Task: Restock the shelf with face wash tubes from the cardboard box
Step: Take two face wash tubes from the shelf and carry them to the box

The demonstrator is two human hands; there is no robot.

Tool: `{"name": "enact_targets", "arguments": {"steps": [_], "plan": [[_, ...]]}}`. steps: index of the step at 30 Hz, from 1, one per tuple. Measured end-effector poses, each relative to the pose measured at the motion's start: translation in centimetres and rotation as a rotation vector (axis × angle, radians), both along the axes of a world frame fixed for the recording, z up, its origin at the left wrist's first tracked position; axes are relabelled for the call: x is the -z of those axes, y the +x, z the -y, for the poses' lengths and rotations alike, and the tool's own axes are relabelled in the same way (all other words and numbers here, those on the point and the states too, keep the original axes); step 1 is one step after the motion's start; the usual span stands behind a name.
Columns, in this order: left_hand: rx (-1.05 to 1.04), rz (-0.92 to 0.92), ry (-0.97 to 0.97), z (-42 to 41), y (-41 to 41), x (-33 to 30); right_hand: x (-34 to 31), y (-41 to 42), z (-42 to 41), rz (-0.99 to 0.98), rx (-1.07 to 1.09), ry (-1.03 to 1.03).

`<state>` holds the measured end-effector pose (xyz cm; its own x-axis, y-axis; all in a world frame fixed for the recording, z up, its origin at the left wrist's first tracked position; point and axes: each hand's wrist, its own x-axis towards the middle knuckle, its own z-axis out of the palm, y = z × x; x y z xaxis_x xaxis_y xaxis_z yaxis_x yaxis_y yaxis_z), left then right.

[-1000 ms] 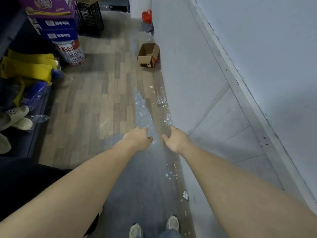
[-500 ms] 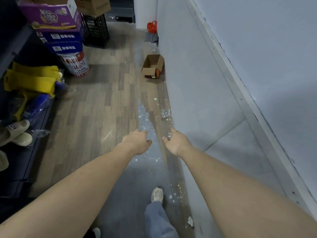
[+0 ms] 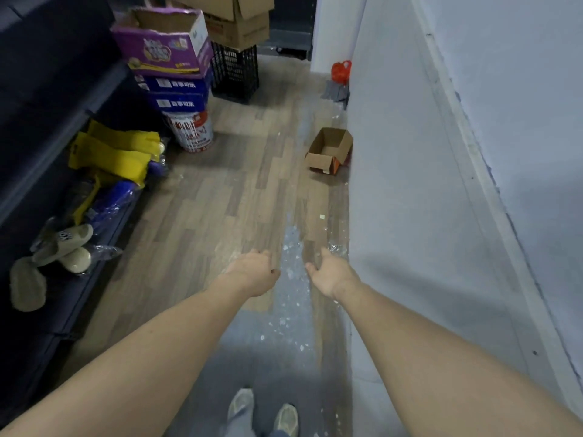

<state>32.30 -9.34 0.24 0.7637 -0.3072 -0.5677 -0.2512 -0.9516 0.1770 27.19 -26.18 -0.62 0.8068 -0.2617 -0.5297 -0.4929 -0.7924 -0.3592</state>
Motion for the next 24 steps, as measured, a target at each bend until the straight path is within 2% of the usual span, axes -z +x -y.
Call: {"name": "enact_targets", "arguments": {"steps": [11,18,24], "plan": [[-0.175,0.028,-0.030,-3.0,14.9,-0.6,-2.1,17.6,-2.4,0.000,-0.170,-0.022],[-0.300,0.024,-0.058,-7.2,24.7,-0.7,-3.1,30.6,-7.4,0.007,-0.306,-0.056],[-0.491,0.024,-0.042,-12.8,30.9,-1.3,-3.6,39.1,-13.3,0.036,-0.479,-0.047]]}}
